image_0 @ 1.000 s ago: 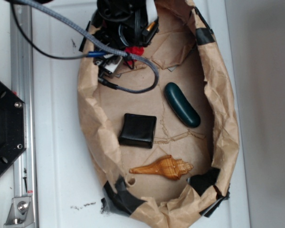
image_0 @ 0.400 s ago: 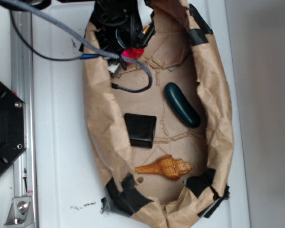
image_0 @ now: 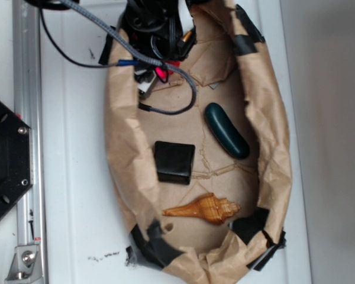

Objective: Grab the red paper.

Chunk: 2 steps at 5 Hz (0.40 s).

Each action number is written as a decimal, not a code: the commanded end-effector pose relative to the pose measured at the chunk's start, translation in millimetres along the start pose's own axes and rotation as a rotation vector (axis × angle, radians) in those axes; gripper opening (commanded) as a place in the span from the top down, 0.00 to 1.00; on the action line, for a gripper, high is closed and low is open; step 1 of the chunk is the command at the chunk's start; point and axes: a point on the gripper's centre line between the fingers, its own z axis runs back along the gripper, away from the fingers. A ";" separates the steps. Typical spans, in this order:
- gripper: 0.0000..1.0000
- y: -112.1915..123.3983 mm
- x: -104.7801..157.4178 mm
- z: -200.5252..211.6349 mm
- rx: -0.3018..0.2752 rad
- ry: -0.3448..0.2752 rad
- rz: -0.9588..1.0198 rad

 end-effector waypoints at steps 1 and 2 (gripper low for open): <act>1.00 10.6 -5.4 12.2 0.056 0.000 -0.001; 1.00 10.6 -5.3 12.5 0.054 0.001 0.001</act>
